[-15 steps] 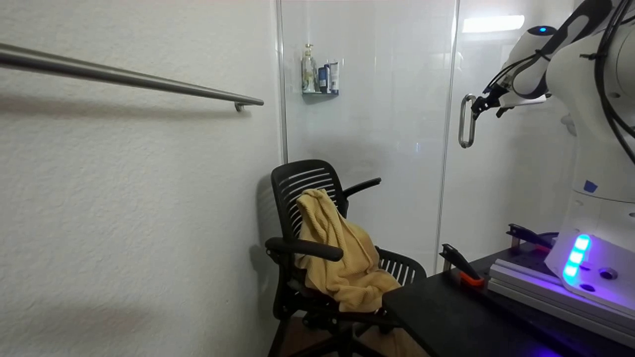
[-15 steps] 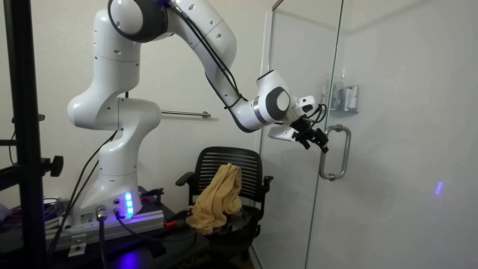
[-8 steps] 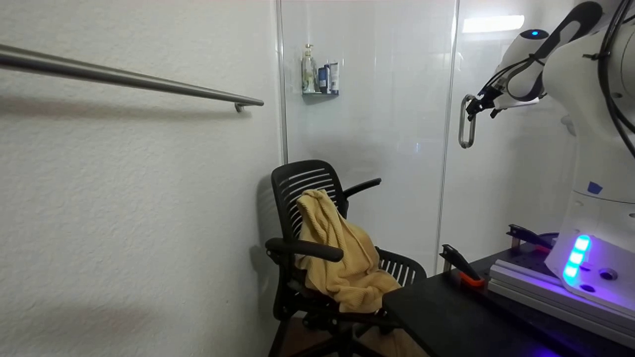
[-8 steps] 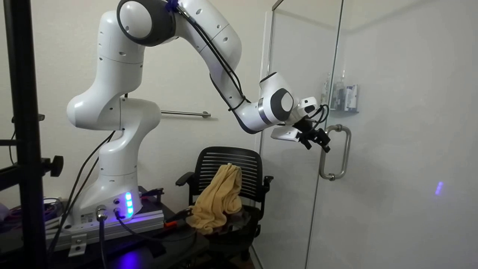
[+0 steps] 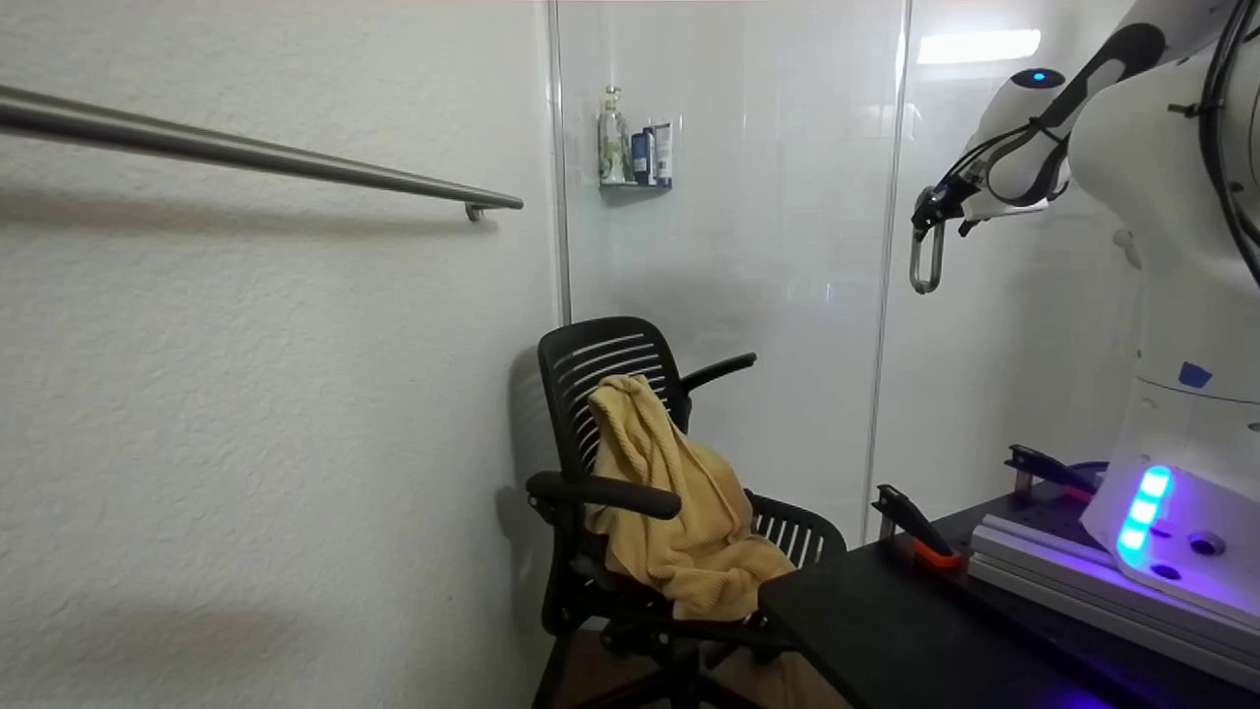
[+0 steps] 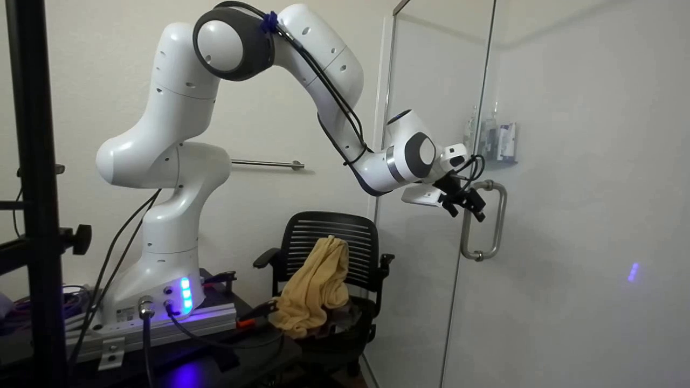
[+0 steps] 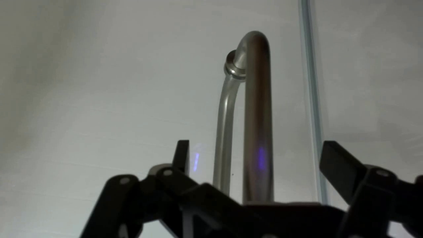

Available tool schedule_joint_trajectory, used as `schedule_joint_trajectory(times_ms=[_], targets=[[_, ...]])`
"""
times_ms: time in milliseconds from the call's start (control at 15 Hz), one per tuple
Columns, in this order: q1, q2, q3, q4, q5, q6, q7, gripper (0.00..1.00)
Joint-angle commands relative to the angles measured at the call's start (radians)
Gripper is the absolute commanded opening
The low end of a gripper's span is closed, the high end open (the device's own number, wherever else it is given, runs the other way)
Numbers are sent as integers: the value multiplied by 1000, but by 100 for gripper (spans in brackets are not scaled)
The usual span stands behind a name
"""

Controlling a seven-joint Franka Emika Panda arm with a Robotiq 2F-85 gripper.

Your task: Open the glass door of the shower.

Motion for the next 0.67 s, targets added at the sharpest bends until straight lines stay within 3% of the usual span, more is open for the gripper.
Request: schedule_joint_trajectory(times_ms=[0,67,133,267,600], targets=[[21,-62,15,34,22,-39,-32,100],[23,-75,19,39,23,-43,-39,100],[24,-87,21,43,23,-44,-43,75],[29,-97,20,49,15,-41,-45,67],[26,-101,22,53,11,-45,-49,31]])
